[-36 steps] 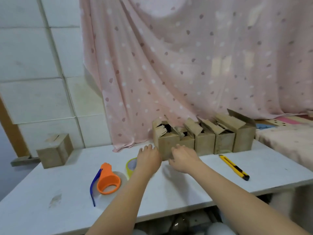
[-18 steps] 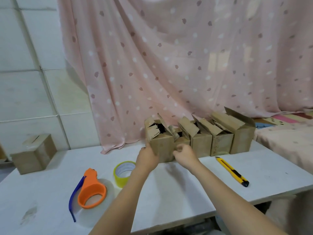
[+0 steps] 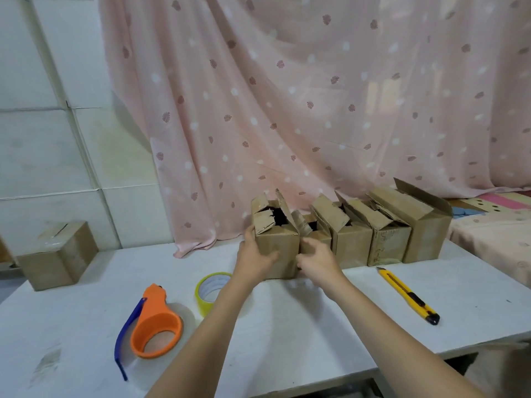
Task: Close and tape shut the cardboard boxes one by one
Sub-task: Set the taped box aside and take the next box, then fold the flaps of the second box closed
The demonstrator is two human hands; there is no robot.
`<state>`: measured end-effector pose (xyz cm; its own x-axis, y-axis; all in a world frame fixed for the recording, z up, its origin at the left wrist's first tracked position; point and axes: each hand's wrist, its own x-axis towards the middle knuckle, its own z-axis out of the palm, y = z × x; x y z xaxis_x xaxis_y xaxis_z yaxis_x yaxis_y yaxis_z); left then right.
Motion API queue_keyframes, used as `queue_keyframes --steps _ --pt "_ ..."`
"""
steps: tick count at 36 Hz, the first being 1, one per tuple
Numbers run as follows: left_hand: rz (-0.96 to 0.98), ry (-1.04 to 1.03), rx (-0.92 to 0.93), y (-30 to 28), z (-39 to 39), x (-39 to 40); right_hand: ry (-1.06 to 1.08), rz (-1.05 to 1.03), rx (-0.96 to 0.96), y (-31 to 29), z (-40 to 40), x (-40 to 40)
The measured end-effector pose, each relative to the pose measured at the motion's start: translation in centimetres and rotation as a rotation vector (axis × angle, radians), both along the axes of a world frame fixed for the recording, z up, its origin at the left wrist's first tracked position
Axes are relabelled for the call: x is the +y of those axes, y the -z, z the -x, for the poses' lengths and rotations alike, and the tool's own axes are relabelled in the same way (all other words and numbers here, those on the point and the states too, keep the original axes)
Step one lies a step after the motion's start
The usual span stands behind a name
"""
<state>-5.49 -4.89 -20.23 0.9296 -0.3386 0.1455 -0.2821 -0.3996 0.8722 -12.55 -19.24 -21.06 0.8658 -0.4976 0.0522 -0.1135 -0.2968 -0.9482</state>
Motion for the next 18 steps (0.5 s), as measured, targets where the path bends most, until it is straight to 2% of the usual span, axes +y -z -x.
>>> queue_keyframes --steps 6,13,18 --pt "0.054 -0.021 -0.052 -0.6 -0.3 1.2 -0.08 -0.036 -0.044 -1.2 0.8 0.8" --pt "0.13 0.009 -0.158 -2.3 1.9 2.7 -0.052 -0.027 -0.281 -3.4 2.3 2.0" --pt "0.167 0.044 -0.217 -2.8 4.5 4.1 -0.051 0.037 -0.285 -3.5 4.2 3.2"
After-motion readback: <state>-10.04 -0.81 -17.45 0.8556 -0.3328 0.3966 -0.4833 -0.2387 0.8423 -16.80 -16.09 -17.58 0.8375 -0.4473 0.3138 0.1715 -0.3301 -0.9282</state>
